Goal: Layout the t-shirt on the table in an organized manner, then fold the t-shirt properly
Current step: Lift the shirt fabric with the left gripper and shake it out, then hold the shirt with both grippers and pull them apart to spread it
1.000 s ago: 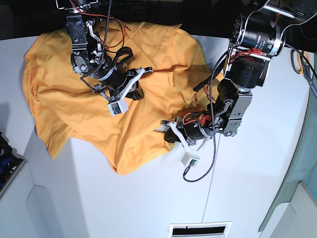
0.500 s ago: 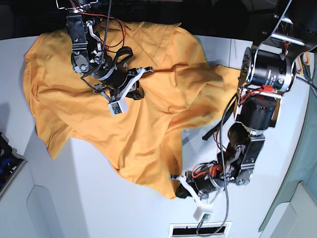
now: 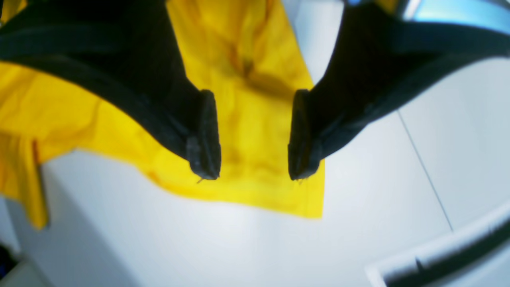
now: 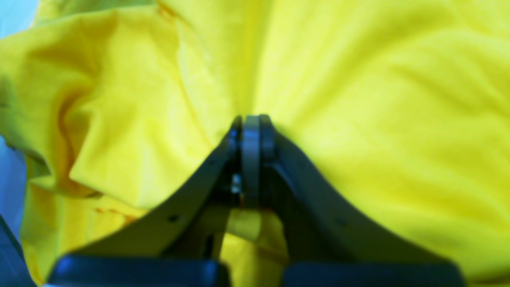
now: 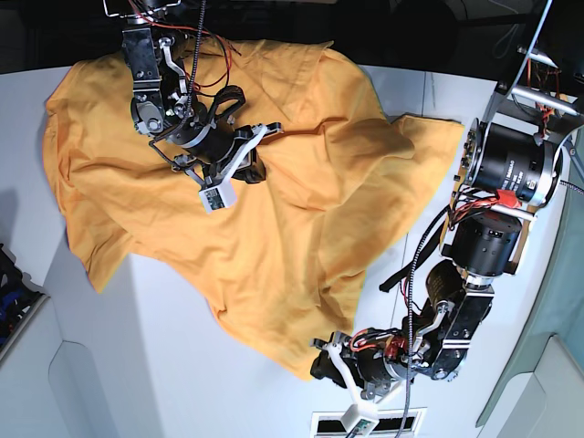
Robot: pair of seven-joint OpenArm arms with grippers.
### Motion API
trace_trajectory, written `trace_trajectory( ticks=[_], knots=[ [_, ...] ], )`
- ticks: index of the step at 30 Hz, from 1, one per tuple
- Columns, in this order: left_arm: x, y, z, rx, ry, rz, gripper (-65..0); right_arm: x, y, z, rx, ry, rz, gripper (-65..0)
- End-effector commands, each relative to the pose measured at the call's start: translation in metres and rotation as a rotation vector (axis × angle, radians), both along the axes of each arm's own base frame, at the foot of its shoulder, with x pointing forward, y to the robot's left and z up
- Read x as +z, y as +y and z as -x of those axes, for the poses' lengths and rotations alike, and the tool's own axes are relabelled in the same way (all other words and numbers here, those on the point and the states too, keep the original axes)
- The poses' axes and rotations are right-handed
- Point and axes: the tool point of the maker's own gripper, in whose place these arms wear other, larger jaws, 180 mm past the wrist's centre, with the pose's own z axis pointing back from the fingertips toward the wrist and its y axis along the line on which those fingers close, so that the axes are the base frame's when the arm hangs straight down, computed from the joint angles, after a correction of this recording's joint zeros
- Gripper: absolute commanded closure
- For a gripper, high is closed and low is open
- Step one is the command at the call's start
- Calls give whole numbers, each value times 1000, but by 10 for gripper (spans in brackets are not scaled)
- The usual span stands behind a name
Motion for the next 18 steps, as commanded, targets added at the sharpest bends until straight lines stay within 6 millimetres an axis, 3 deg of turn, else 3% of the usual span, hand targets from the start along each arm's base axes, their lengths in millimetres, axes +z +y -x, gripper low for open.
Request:
trace_trajectory(
  ticks=[1,5,13,17,18],
  knots=[
    [20,2,-10,-1,-38,9,-314,-6,-2,7,20,35,35,0],
    [-7,10,18,-77,62,34,-314,10,-2,-6,15,-22,29,0],
    [-58,26,89,-170,193,153,-313,74,-9,-51,-16,-213,34,0],
    [-71,30,118,-187,228,164,-313,95,-36,-90,-118,-267,82,-2],
    [-74,29,126,-195,240,162,-313,101,-49,-101,-163,-277,106,-54]
  ],
)
